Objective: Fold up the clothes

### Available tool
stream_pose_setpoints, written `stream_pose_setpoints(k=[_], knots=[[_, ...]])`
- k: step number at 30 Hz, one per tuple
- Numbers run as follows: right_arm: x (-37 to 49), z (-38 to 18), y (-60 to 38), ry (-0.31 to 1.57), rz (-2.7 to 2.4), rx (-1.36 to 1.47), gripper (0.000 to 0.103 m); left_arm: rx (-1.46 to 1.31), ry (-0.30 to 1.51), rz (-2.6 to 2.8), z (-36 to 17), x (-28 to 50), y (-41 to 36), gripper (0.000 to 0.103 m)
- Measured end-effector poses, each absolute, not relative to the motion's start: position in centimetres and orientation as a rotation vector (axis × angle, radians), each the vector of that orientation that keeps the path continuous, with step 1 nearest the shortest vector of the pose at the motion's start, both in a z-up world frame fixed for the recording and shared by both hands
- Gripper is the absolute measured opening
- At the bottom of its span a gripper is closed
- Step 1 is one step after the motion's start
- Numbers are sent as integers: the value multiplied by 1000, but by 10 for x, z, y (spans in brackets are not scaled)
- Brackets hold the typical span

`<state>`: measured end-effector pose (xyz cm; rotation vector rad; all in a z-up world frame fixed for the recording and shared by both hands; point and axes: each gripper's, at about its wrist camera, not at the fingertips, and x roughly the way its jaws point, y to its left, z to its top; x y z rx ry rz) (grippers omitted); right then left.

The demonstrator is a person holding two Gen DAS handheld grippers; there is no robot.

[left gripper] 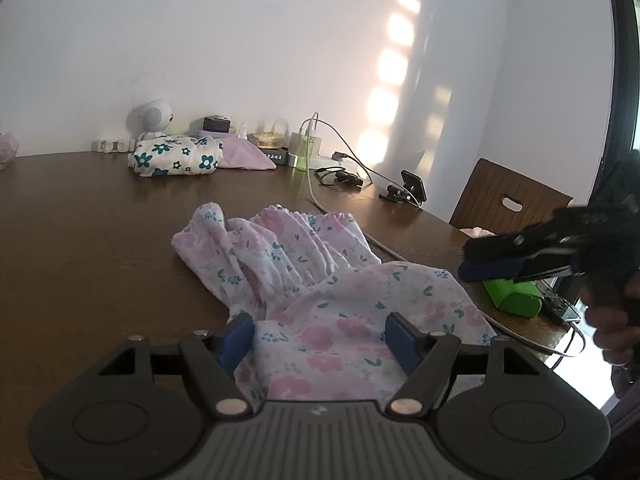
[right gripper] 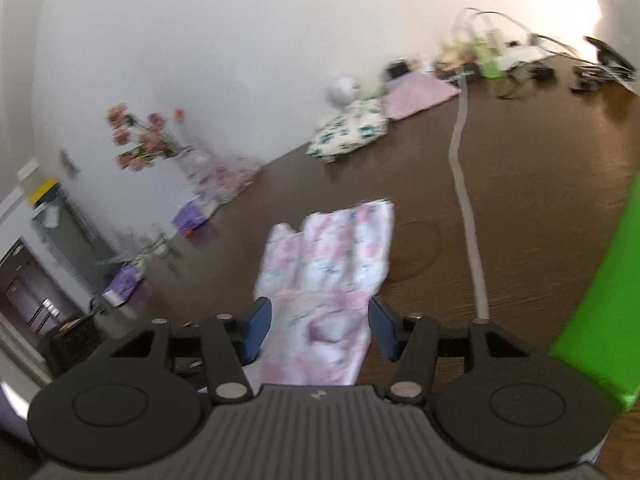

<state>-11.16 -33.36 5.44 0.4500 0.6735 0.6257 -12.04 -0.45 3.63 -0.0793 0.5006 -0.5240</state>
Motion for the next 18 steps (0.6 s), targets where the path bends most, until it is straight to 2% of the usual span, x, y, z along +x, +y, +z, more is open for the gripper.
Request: stream_pose_setpoints(k=[4, 10, 11, 12, 13, 14, 16, 18], knots=[[-109, 48, -322, 696, 610, 440, 65, -60, 497, -519, 38, -122, -6, 72], [-101, 38, -305, 721, 606, 448, 65, -34, 485, -512, 40, -124, -9, 72], [-100, 36, -303, 725, 613, 465, 60, -34, 485, -513, 40, -124, -9, 72], [-98, 34, -302, 728, 620, 481, 50, -38, 484, -515, 39, -124, -9, 72], [-97, 32, -300, 732, 627, 498, 26, -42, 485, -517, 39, -123, -9, 73], [-95, 29, -299, 736, 633, 514, 17, -46, 486, -518, 38, -123, -9, 73], [-92, 25, -296, 743, 647, 547, 6, -54, 488, -519, 37, -122, -8, 73], [-87, 18, -300, 763, 652, 621, 6, -55, 484, -518, 36, -122, -7, 73]])
